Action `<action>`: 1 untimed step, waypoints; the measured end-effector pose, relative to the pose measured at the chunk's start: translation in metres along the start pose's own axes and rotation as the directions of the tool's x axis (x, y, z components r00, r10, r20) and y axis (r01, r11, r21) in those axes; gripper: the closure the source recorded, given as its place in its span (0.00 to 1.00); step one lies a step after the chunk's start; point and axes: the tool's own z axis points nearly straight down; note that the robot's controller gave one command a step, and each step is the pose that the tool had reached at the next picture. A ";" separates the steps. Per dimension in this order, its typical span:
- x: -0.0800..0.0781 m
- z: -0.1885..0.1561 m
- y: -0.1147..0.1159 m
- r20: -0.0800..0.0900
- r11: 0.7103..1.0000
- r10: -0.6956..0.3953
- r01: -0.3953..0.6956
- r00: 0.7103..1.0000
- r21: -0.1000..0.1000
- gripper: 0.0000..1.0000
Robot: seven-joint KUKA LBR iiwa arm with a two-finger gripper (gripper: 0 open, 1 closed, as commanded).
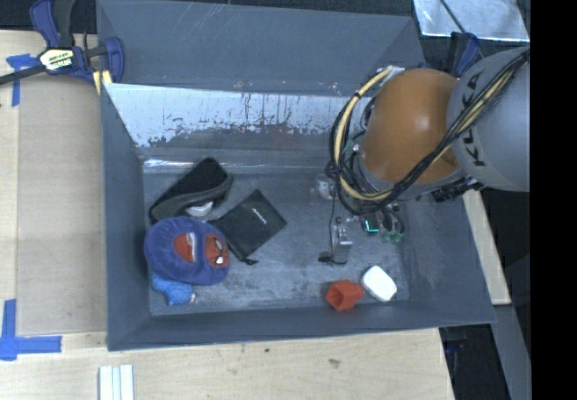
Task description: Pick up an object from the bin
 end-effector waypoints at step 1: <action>-0.042 0.061 0.044 0.010 0.948 -0.320 0.320 0.947 0.001 0.00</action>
Offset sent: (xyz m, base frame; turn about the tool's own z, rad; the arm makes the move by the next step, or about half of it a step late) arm 0.0408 0.0436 -0.0600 -0.3251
